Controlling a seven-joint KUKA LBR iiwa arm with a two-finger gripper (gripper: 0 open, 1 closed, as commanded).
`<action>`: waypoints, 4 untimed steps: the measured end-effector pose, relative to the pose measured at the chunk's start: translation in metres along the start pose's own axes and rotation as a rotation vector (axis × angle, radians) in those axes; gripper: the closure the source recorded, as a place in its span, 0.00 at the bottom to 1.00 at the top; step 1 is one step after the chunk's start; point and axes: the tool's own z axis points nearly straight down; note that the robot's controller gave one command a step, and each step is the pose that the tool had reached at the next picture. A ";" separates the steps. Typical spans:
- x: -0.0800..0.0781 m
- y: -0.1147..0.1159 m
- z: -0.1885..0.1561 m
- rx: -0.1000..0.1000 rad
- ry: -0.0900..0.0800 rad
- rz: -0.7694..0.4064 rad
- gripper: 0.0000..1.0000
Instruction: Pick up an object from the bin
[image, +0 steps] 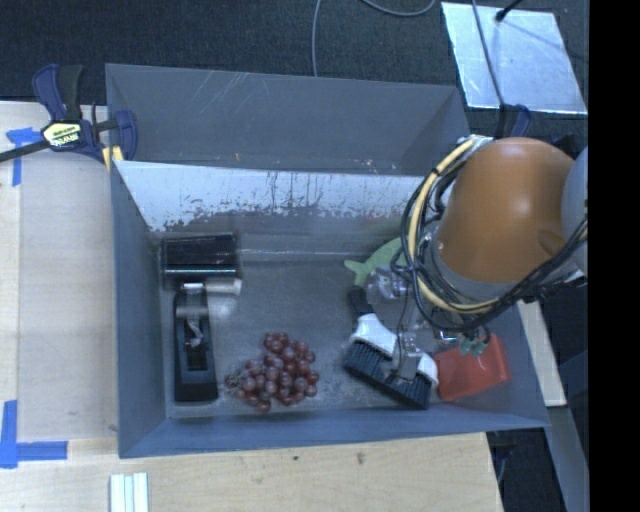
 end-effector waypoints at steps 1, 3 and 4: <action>-0.001 0.000 -0.004 0.000 -0.009 0.000 0.00; -0.035 0.004 0.012 0.000 -0.013 -0.031 0.00; -0.035 -0.012 0.057 0.001 -0.018 -0.150 0.00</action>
Offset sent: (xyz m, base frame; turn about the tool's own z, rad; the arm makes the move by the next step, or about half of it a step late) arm 0.0159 -0.0432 -0.0717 0.1716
